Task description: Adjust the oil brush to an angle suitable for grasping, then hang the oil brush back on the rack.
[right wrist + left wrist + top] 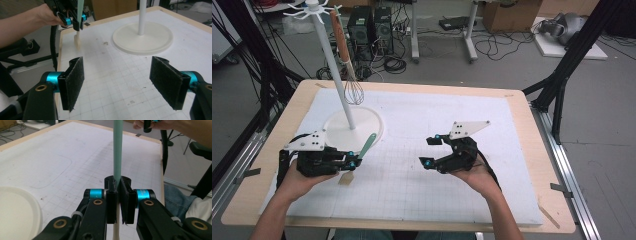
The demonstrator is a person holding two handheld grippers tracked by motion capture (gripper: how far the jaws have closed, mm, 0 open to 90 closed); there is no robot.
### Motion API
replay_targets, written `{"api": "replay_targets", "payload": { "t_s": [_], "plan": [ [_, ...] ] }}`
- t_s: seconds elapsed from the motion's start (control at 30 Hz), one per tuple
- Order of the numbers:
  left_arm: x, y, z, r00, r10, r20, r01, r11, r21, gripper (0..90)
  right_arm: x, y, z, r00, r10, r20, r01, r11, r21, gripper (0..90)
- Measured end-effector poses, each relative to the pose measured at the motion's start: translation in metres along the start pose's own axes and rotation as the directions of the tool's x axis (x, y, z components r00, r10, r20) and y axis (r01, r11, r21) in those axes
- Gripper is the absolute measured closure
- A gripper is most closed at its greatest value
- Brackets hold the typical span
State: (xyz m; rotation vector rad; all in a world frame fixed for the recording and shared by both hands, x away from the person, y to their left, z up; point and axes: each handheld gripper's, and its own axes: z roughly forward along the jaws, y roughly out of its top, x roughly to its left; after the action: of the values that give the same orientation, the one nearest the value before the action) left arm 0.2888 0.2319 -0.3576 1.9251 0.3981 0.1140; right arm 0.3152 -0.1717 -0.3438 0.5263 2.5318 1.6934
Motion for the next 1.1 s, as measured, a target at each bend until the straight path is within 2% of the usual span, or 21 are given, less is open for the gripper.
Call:
{"api": "replay_targets", "payload": {
  "t_s": [0.43,0.5,0.6,0.8,1.1],
  "plan": [
    [0.006,-0.001,-0.009,0.9995,-0.008,-0.029,0.007,0.9997,-0.023,84.3,-0.002,-0.017,-0.011,0.9983,0.012,0.056,-0.012,1.0,0.005,25.9],
    [0.006,-0.001,-0.009,0.9994,-0.011,-0.032,0.01,0.9996,-0.028,84.3,-0.004,-0.02,-0.012,0.9979,0.025,0.061,-0.025,1.0,0.007,25.7],
    [0.007,-0.001,-0.01,0.9995,-0.01,-0.031,0.009,0.9994,-0.034,84.3,-0.005,-0.023,-0.014,0.9968,0.02,0.078,-0.02,1.0,0.005,25.6],
    [0.007,-0.001,-0.01,0.9995,-0.016,-0.026,0.015,0.999,-0.043,84.3,-0.007,-0.028,-0.019,0.9946,0.041,0.096,-0.042,0.999,0.01,25.0],
    [0.008,-0.001,-0.013,0.9995,-0.017,-0.026,0.015,0.9983,-0.056,84.2,-0.007,-0.03,-0.02,0.9935,0.045,0.104,-0.046,0.999,0.008,24.9]
  ]
}}
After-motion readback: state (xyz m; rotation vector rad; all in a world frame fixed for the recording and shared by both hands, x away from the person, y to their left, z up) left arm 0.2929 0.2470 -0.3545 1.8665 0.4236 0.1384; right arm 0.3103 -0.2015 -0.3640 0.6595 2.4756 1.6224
